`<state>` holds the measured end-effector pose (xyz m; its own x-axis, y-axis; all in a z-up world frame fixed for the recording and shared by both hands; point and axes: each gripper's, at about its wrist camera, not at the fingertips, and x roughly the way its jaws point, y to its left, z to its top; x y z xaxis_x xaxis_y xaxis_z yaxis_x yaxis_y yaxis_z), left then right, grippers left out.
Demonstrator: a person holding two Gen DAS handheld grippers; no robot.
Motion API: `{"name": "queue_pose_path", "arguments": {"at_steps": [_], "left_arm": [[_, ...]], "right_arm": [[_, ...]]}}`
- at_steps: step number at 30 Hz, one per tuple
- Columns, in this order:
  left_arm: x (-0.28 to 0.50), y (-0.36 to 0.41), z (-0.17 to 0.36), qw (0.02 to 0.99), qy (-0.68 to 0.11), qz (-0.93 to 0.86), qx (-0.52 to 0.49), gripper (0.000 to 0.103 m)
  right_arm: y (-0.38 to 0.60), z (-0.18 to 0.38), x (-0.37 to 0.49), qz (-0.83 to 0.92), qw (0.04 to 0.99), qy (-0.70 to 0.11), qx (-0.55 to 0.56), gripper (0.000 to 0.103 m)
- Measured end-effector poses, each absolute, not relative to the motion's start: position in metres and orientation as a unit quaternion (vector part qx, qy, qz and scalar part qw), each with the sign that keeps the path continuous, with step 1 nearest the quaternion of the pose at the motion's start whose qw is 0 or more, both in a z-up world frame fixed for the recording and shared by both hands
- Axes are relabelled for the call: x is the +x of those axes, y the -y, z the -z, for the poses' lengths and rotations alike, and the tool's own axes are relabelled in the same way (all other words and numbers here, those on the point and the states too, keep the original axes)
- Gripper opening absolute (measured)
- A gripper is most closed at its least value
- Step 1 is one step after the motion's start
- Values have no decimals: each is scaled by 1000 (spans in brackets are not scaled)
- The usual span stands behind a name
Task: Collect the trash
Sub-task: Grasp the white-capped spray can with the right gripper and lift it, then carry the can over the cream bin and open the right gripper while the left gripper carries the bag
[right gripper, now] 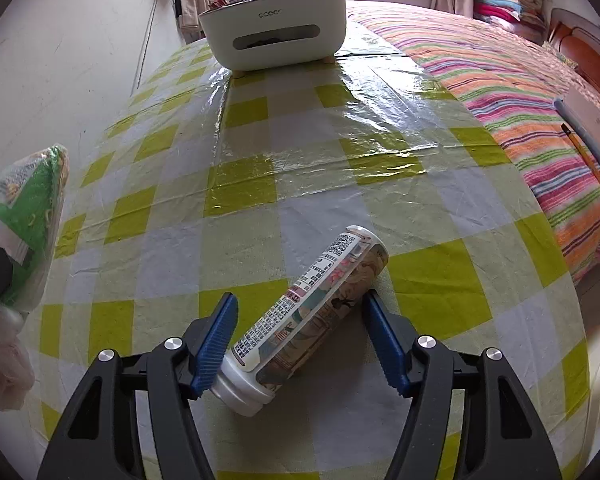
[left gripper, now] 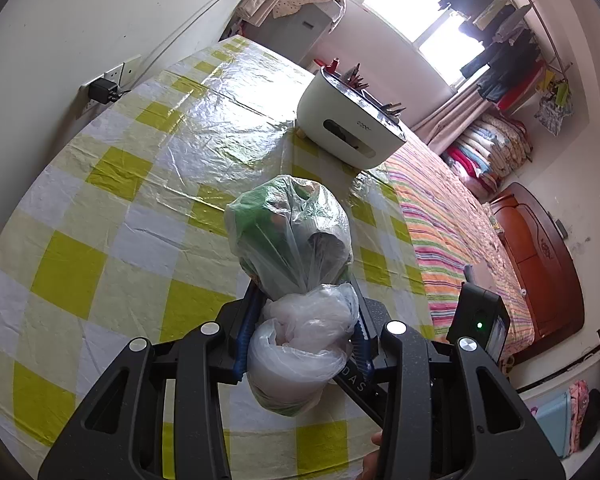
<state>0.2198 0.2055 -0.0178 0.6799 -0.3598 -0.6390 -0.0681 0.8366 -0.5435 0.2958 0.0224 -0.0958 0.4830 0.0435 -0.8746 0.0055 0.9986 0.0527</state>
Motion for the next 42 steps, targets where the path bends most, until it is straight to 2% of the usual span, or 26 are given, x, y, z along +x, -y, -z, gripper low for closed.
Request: {"name": "queue_pose_path", "arguments": {"at_steps": [7, 15, 18, 32, 42], "left_arm": [[219, -198, 18, 877, -395, 83, -259, 39], [218, -181, 26, 880, -408, 80, -228, 39], [218, -175, 29, 878, -415, 85, -222, 39], [197, -135, 21, 889, -411, 101, -174, 39], [181, -100, 14, 892, -409, 123, -146, 39]], "right_arm": [[-13, 97, 279, -53, 867, -493, -44, 39], [6, 96, 254, -97, 873, -475, -63, 36], [13, 94, 245, -109, 872, -472, -63, 28], [66, 86, 210, -154, 863, -478, 56, 28], [87, 77, 199, -150, 869, -464, 85, 28]]}}
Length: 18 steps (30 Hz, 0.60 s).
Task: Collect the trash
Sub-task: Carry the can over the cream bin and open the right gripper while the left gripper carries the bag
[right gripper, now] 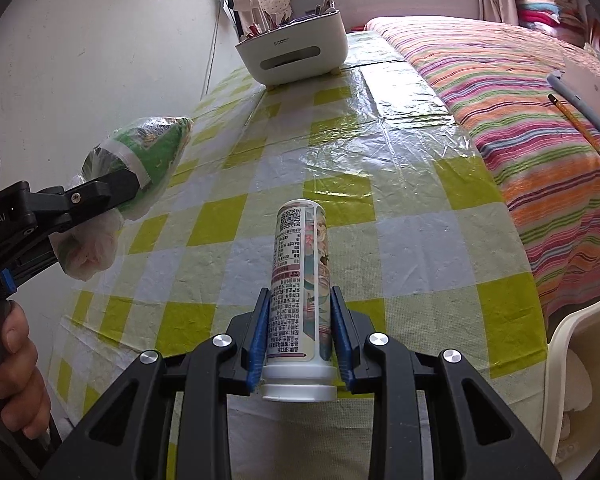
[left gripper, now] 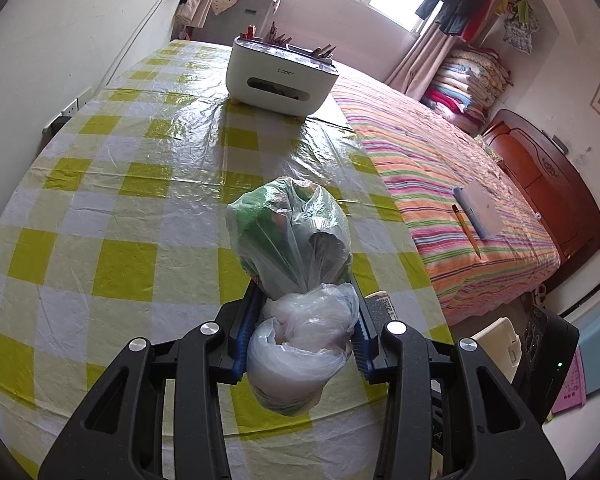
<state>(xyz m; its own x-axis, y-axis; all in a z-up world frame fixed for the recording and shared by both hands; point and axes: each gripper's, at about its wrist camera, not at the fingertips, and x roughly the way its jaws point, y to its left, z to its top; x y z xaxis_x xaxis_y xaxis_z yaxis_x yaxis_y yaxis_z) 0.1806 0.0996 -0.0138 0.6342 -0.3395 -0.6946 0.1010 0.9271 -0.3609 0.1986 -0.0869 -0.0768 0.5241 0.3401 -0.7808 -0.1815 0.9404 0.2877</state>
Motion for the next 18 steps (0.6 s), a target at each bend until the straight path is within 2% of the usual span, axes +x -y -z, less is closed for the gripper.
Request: {"name": "queue_pose_path", "arguments": {"at_steps": [18], "left_arm": [[144, -52, -2, 904, -376, 149, -138, 39]], "right_arm": [[129, 64, 171, -114, 891, -425, 110, 28]]}}
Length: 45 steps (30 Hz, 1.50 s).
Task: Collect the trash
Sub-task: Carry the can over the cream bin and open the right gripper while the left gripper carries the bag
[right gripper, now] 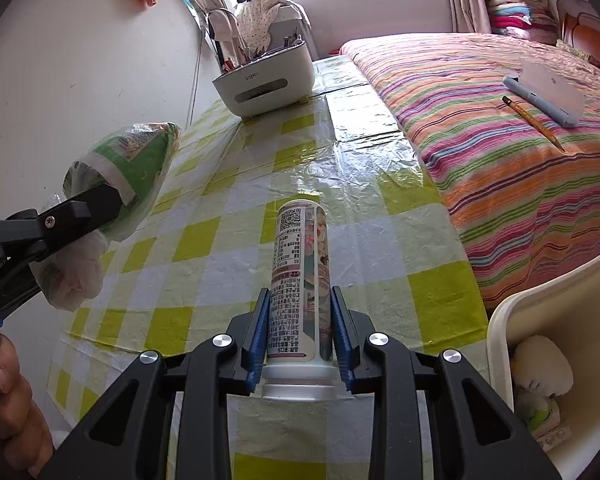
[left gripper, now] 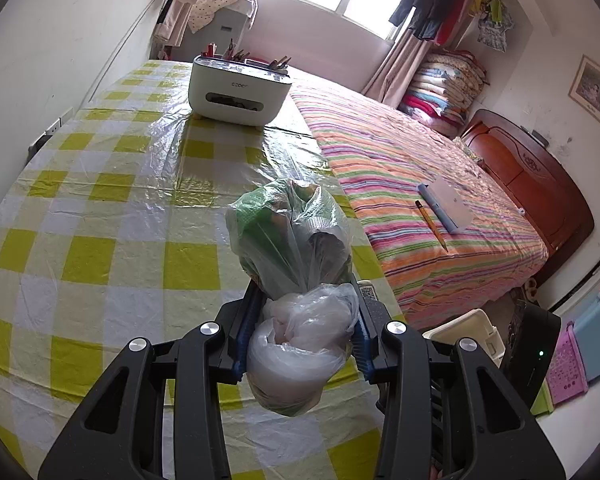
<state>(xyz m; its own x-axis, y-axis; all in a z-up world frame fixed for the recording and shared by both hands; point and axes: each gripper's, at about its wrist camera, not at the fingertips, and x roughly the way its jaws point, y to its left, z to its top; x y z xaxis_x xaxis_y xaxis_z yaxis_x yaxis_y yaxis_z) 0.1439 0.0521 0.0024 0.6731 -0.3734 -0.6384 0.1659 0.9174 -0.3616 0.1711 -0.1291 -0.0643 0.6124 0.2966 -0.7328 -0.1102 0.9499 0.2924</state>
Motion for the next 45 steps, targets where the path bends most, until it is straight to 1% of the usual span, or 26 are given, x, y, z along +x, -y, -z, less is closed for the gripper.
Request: {"name": "queue_pose_path", "arguments": {"at_steps": [11, 18, 25, 37, 45], "left_arm": [[125, -42, -9, 909, -364, 146, -144, 39], [113, -38, -13, 914, -355, 147, -132, 39], [106, -28, -24, 919, -338, 162, -119, 39], [109, -6, -23, 910, -344, 190, -130, 39], [109, 11, -16, 908, -350, 198, -114, 39]], "right_arm": [[163, 63, 149, -78, 903, -407, 116, 28], [167, 51, 130, -67, 914, -385, 104, 28], [174, 41, 124, -64, 920, -370, 114, 28], [216, 38, 114, -28, 922, -356, 147, 28], [227, 37, 107, -18, 926, -342, 161, 28]]}}
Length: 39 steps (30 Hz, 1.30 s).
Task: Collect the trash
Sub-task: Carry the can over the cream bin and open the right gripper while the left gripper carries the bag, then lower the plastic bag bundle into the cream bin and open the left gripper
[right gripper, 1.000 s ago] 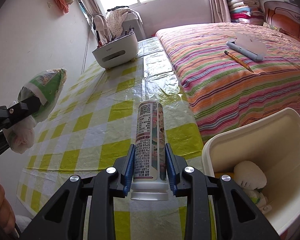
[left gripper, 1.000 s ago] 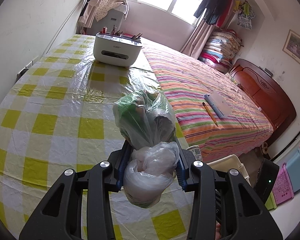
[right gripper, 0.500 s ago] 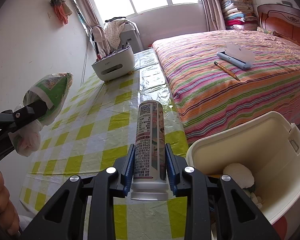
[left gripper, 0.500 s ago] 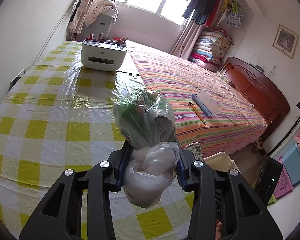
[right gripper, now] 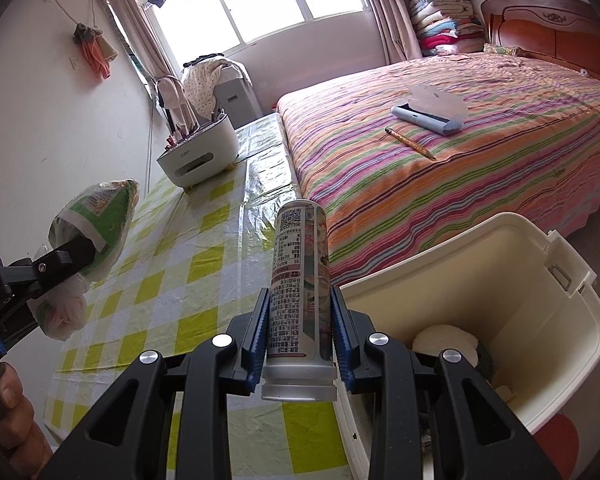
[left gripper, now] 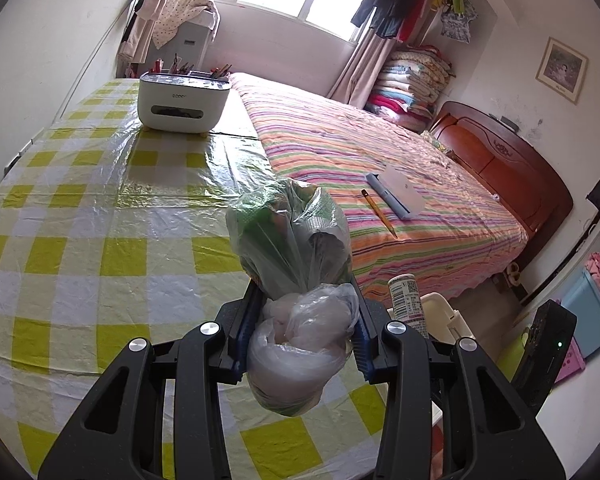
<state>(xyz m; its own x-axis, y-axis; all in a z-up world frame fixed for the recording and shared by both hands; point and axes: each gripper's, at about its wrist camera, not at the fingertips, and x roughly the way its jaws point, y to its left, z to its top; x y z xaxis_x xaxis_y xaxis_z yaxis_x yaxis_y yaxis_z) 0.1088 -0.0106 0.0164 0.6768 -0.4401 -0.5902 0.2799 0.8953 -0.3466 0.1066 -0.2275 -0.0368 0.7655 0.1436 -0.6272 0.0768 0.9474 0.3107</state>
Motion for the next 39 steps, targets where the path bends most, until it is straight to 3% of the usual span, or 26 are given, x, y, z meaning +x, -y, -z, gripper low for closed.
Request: {"name": "queue_pose_path", "arguments": {"at_steps": [30, 39], "left_arm": [[108, 27, -11, 906, -352, 215, -90, 39], [110, 48, -8, 881, -374, 266, -111, 39]], "right_arm": [[281, 36, 76, 120, 918, -308, 221, 30], [311, 23, 45, 168, 917, -210, 294, 55]]}}
